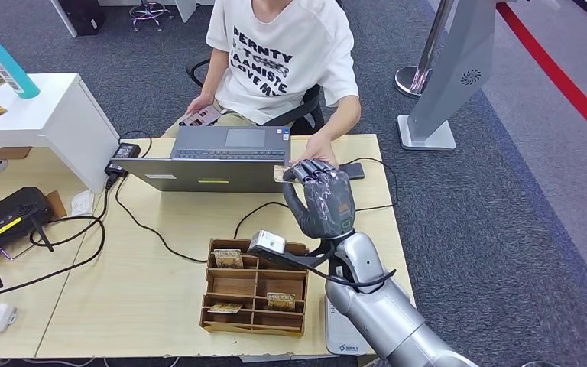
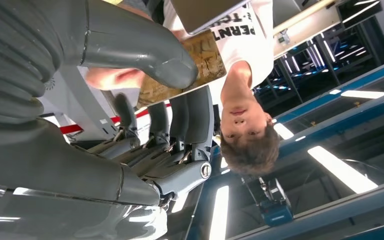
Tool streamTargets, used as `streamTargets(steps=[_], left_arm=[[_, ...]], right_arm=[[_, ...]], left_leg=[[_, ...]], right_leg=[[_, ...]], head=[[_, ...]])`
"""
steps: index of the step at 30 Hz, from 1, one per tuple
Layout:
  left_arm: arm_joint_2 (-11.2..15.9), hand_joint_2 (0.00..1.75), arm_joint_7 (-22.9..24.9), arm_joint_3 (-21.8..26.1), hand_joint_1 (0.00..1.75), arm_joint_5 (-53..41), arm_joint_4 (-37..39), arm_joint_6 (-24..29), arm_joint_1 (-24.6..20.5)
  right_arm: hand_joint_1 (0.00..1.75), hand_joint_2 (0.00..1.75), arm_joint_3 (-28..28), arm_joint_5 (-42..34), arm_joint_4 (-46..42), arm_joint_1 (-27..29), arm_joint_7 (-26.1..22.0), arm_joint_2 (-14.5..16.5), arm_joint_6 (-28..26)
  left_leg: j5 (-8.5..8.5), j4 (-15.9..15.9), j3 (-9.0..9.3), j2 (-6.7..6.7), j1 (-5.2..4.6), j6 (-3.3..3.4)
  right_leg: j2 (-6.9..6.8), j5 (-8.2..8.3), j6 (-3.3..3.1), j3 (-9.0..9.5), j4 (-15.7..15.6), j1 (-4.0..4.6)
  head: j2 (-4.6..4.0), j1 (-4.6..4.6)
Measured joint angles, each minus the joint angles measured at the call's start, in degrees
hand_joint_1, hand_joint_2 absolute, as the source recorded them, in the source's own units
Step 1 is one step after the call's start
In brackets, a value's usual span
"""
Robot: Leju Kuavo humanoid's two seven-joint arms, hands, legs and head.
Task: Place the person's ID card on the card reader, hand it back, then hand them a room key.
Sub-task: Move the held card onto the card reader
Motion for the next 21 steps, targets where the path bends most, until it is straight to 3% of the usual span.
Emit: streamTargets(steps=[4, 8, 15, 19, 21], left_arm=[[0.00, 0.00, 0.05, 0.00, 0.00, 0.04, 0.00, 0.00, 0.01], [0.00, 0.00, 0.12, 0.00, 0.00, 0.15, 0.00, 0.00, 0.01], [0.00, 0.00, 0.22, 0.00, 0.00, 0.27, 0.00, 0.00, 0.01], [0.00, 0.00, 0.25, 0.00, 0.00, 0.31, 0.00, 0.00, 0.02], [0.00, 0.00, 0.31, 0.00, 0.00, 0.35, 0.00, 0.00, 0.02]], right_arm=[[1.35, 1.75, 0.07, -0.30, 0.12, 0.01, -0.05, 0.00, 0.08], [1.16, 1.75, 0.14, -0.63, 0.17, 0.07, -0.04, 0.00, 0.21], [1.37, 1.75, 0.16, -1.03, 0.50, 0.23, -0.03, -0.02, 0.29], [1.70, 1.75, 0.16, -1.32, 0.54, 0.29, -0.03, -0.05, 0.31], [1.75, 1.75, 0.16, -1.74, 0.54, 0.39, -0.08, -0.08, 0.34]], left_leg=[[0.00, 0.00, 0.00, 0.00, 0.00, 0.00], [0.00, 0.00, 0.00, 0.00, 0.00, 0.00], [0.00, 0.00, 0.00, 0.00, 0.00, 0.00], [0.00, 0.00, -0.01, 0.00, 0.00, 0.00], [0.00, 0.00, -0.01, 0.00, 0.00, 0.00]], right_leg=[[0.00, 0.00, 0.00, 0.00, 0.00, 0.00], [0.00, 0.00, 0.00, 0.00, 0.00, 0.00], [0.00, 0.00, 0.00, -0.01, 0.00, 0.00], [0.00, 0.00, 0.00, -0.01, 0.00, 0.00], [0.00, 0.00, 0.00, -0.01, 0.00, 0.00]], head=[[0.00, 0.01], [0.00, 0.01], [0.00, 0.00], [0.00, 0.01], [0.00, 0.01]])
